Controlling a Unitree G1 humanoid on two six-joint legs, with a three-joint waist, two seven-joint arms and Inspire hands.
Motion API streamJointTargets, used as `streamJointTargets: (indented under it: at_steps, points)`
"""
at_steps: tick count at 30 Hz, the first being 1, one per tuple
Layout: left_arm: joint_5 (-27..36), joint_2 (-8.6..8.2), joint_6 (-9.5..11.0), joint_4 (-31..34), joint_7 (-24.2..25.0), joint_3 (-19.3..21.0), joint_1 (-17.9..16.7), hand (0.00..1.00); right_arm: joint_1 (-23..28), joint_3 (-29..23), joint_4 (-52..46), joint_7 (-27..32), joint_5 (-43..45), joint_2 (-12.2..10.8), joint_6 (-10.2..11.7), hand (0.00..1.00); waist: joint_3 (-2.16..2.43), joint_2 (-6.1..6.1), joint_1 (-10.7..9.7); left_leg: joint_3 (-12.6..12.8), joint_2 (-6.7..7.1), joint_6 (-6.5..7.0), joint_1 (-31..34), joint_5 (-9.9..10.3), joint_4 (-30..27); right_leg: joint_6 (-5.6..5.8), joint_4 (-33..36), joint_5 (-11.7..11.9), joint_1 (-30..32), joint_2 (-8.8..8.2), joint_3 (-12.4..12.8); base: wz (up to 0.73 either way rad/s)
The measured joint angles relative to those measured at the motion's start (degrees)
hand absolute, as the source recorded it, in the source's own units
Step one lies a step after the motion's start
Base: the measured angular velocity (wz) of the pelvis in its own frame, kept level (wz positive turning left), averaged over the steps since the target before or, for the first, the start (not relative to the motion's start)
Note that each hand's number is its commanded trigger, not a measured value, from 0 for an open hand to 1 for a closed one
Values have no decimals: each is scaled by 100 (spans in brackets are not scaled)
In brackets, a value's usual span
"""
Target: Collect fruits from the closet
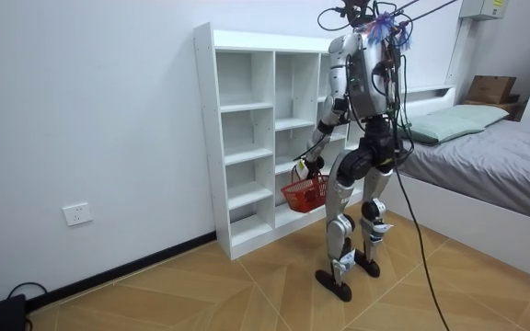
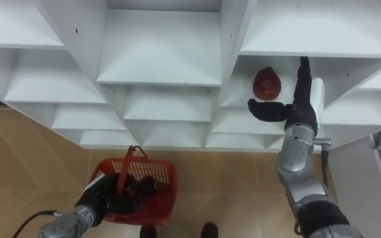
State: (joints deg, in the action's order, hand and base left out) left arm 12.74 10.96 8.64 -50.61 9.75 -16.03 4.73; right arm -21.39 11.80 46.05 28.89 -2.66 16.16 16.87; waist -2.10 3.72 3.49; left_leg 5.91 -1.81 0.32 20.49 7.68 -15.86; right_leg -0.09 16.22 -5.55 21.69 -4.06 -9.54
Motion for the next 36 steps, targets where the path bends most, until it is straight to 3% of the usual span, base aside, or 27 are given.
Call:
streamJointTargets:
  at_steps: [6,8,10,14,19,27,36]
  points:
    - [-89,-15,3,13,-9,9,104,100,-121,-109,178,-6,66,0,0,0,-37,24,20,1,10,4,311,7,-314,-28,358,-115,296,-63,-17,6]
    - [-129,-17,2,62,-14,8,127,100,-197,-300,300,-4,91,4,-16,0,-76,13,17,1,12,17,427,26,-422,-42,548,-187,428,-110,-78,13]
    - [-211,-14,1,163,-13,6,114,100,-247,-431,362,2,95,20,-37,0,-86,18,46,1,3,14,550,56,-525,-53,681,-235,563,-120,-80,7]
    - [-233,8,1,389,-10,-98,47,100,-251,-426,393,7,94,199,-72,0,-107,-7,166,-13,-58,-4,818,146,-862,-108,932,-307,786,-130,-132,1]
    - [-229,54,-10,476,-9,-134,20,100,-277,-412,396,10,69,244,-139,0,-117,13,162,-92,-50,-35,1063,242,-1199,-159,1367,-504,1041,-190,-131,9]
    - [-226,144,-202,664,-7,-336,37,100,-456,-408,396,186,33,256,-214,0,-123,35,136,-155,-65,-110,1463,359,-1666,-266,1972,-726,1469,-291,-151,4]
    - [-228,140,-208,779,-8,-353,74,100,-494,-404,397,349,-241,267,-220,0,-126,50,161,-312,-166,-169,1893,533,-2190,-338,2298,-812,1761,-227,-222,0]
